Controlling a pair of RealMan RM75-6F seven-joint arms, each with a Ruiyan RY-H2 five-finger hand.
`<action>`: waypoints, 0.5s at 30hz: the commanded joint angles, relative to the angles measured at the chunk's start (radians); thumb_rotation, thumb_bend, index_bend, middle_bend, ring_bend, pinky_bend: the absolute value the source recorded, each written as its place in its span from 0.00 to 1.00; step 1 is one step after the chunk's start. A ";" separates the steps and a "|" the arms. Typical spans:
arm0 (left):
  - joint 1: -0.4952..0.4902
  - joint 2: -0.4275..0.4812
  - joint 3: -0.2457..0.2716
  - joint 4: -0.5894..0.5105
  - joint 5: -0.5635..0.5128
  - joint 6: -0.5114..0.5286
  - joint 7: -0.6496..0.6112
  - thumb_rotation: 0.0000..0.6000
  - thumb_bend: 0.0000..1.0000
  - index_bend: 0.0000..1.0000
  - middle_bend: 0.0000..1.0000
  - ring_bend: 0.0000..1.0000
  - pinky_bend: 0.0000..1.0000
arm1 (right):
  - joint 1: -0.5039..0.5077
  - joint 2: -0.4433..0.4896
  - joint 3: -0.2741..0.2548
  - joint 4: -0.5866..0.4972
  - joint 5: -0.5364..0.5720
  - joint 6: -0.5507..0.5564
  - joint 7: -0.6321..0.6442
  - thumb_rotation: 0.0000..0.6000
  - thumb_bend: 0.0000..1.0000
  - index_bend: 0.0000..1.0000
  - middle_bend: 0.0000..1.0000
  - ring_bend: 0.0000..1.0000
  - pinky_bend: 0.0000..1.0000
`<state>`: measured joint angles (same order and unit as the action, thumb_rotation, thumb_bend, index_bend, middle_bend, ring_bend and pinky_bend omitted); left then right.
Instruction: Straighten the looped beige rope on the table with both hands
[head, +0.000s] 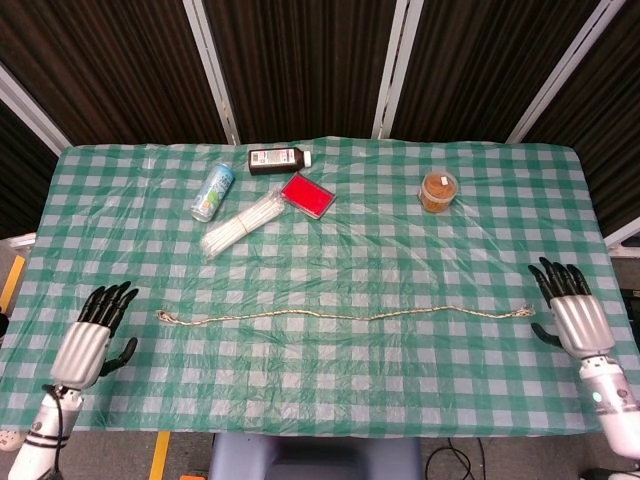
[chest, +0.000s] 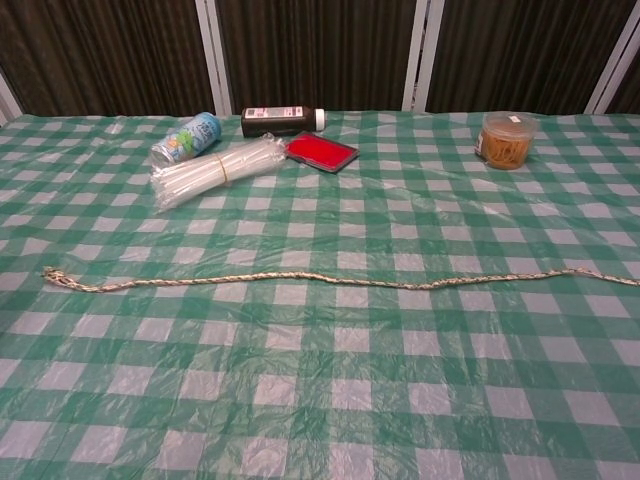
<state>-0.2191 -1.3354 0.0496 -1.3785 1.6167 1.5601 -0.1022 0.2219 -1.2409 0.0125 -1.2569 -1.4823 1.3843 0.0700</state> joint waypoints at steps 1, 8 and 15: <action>0.107 0.103 0.073 -0.119 0.064 0.109 0.040 1.00 0.42 0.00 0.00 0.00 0.04 | -0.142 0.109 -0.057 -0.226 -0.112 0.211 -0.145 1.00 0.32 0.00 0.00 0.00 0.00; 0.170 0.132 0.095 -0.148 0.082 0.143 0.147 1.00 0.42 0.00 0.00 0.00 0.03 | -0.221 0.111 -0.106 -0.279 -0.217 0.319 -0.232 1.00 0.32 0.00 0.00 0.00 0.00; 0.163 0.142 0.075 -0.152 0.046 0.081 0.142 1.00 0.43 0.00 0.00 0.00 0.03 | -0.225 0.122 -0.094 -0.286 -0.202 0.293 -0.220 1.00 0.32 0.00 0.00 0.00 0.00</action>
